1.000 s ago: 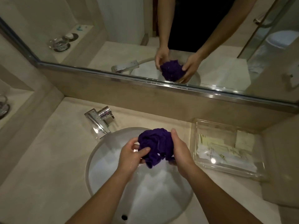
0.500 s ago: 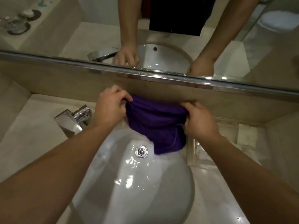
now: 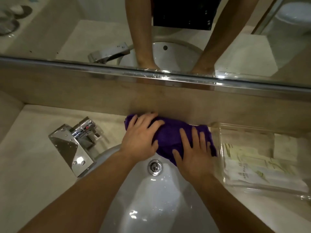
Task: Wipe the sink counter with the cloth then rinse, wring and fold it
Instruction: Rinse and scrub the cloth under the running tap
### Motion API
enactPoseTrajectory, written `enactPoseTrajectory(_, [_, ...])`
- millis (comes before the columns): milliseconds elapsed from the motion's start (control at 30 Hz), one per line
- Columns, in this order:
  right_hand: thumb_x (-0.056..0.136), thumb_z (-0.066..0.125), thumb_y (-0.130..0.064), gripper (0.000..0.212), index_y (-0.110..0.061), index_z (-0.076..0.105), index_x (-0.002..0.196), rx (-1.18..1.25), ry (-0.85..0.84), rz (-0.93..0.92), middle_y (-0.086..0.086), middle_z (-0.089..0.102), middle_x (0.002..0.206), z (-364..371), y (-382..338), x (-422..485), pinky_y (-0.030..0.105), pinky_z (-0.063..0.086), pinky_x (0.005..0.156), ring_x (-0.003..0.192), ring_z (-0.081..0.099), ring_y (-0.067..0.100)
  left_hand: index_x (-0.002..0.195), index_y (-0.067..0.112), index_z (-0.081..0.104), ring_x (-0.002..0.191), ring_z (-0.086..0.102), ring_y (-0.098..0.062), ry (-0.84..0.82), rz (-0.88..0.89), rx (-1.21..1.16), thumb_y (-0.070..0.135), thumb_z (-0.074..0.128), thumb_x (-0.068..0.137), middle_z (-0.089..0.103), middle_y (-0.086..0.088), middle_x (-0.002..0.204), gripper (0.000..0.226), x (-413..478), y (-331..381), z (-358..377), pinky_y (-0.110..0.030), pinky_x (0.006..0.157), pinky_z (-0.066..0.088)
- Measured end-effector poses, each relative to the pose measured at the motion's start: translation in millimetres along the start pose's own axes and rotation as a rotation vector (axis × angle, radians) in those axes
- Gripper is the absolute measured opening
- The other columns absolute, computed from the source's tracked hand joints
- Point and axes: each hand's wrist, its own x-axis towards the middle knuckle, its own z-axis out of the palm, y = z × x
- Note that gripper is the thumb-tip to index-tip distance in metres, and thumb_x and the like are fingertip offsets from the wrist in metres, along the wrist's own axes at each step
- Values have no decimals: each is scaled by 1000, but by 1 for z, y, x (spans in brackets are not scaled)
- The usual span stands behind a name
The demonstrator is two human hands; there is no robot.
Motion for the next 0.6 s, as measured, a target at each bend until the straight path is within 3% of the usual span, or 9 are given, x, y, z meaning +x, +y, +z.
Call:
enactPoseTrajectory(67, [93, 18, -63, 75, -31, 20, 160, 70, 70, 58, 12, 19, 168, 11, 0, -8, 57, 28, 118, 154, 16, 40, 151, 39, 36, 152, 19, -23, -194, -108, -32, 46, 49, 82, 31, 3, 162, 71, -3, 1, 8, -58, 121, 12])
enactPoseTrajectory(133, [94, 19, -66, 75, -31, 23, 160, 121, 111, 118, 11, 16, 169, 19, -2, -17, 56, 30, 117, 155, 14, 37, 155, 44, 25, 155, 8, -21, -211, -129, -36, 58, 38, 89, 21, 6, 166, 69, -7, 5, 18, -59, 122, 5])
enactPoseTrajectory(233, [98, 26, -65, 69, -31, 28, 158, 207, 175, 214, 13, 8, 170, 24, -6, -28, 53, 37, 113, 155, 16, 35, 153, 45, 28, 154, 12, -28, -189, -34, -23, 74, 32, 89, 26, 2, 165, 71, -8, 18, 28, -63, 120, 7])
enactPoseTrajectory(333, [101, 34, -56, 63, -25, 36, 155, 283, 292, 271, 13, 10, 170, 26, -6, -30, 52, 47, 103, 151, 28, 36, 150, 44, 35, 153, 17, -30, -148, 17, 5, 71, 29, 92, 32, 1, 162, 65, -2, 24, 36, -65, 120, 7])
enactPoseTrajectory(467, [99, 29, -60, 72, -19, 29, 158, 297, 411, 331, 17, 18, 167, 37, -18, -18, 55, 40, 110, 150, 27, 37, 145, 46, 43, 152, 20, -28, -81, 6, -19, 62, 30, 94, 36, 3, 161, 56, 0, 21, 45, -64, 120, 4])
enactPoseTrajectory(600, [93, 25, -68, 81, -16, 35, 155, 241, 441, 350, 20, 28, 163, 40, -25, -10, 59, 34, 112, 149, 28, 40, 150, 50, 32, 156, 1, -24, -88, -59, -9, 63, 33, 99, 19, 6, 168, 53, 0, 16, 45, -66, 116, -14])
